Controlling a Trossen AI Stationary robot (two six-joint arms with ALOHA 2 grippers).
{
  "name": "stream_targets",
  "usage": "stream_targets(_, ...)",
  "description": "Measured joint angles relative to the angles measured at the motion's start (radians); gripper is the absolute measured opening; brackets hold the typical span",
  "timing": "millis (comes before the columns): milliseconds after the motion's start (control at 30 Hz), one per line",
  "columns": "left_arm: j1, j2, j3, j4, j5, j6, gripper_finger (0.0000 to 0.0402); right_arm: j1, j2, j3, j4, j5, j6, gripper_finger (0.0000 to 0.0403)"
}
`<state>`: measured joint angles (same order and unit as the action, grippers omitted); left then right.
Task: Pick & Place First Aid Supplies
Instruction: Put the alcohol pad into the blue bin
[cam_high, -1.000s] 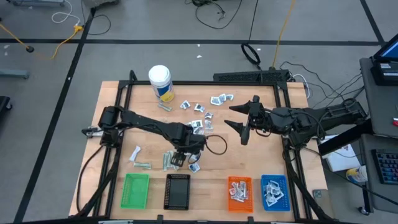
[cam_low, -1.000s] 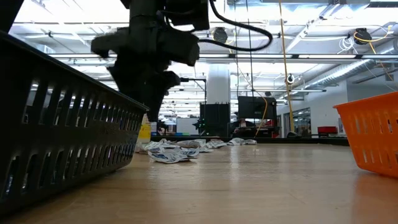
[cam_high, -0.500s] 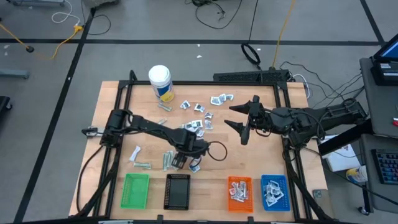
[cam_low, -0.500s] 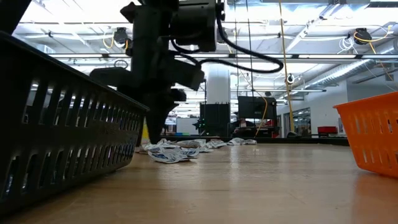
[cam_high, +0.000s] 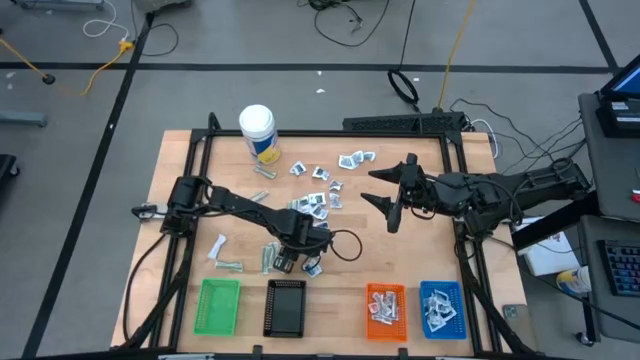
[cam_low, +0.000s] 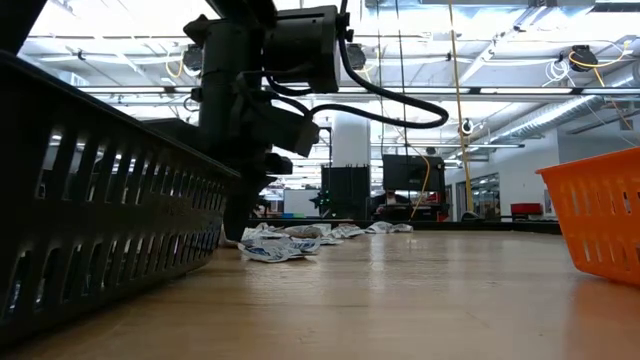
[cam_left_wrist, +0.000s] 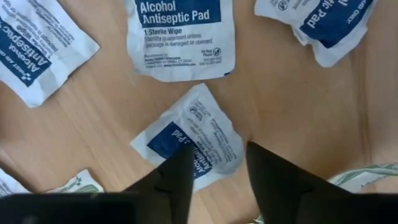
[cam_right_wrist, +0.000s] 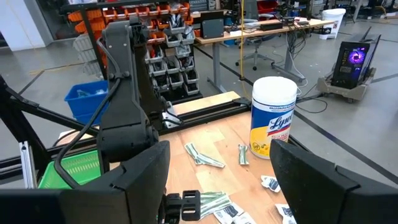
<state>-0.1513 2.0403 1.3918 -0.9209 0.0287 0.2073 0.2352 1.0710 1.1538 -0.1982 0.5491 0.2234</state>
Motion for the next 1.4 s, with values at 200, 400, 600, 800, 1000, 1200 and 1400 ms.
stream_targets(200, 0.001, 0.001, 0.0, 0.007, -0.004, -0.007, 0.005, 0.0, 0.0, 0.0, 0.0, 0.0, 0.0, 0.0274)
stream_targets(400, 0.015, -0.023, -0.005, 0.002, 0.03, -0.093, 0.0008, 0.0, 0.0, 0.0, 0.0, 0.0, 0.0, 0.0274)
stream_targets(600, 0.036, -0.104, -0.005, 0.049, 0.083, -0.16, 0.0003, -0.009, 0.0, 0.0, 0.0, 0.004, -0.011, 0.0274)
stream_targets(800, 0.035, -0.194, -0.017, 0.227, 0.118, -0.195, 0.0002, -0.033, 0.001, 0.0, 0.0, 0.004, -0.008, 0.0274)
stream_targets(1000, 0.065, -0.36, -0.203, 0.526, 0.13, -0.28, 0.0001, -0.04, 0.001, 0.0, 0.0, 0.005, -0.019, 0.0274)
stream_targets(1200, 0.099, -0.56, -0.465, 0.861, 0.156, -0.407, 0.0001, -0.04, 0.001, 0.0, 0.0, 0.005, -0.035, 0.0274)
stream_targets(1400, 0.137, -0.732, -0.676, 1.192, 0.164, -0.517, 0.0, -0.04, 0.011, 0.0, -0.002, 0.004, -0.035, 0.0274)
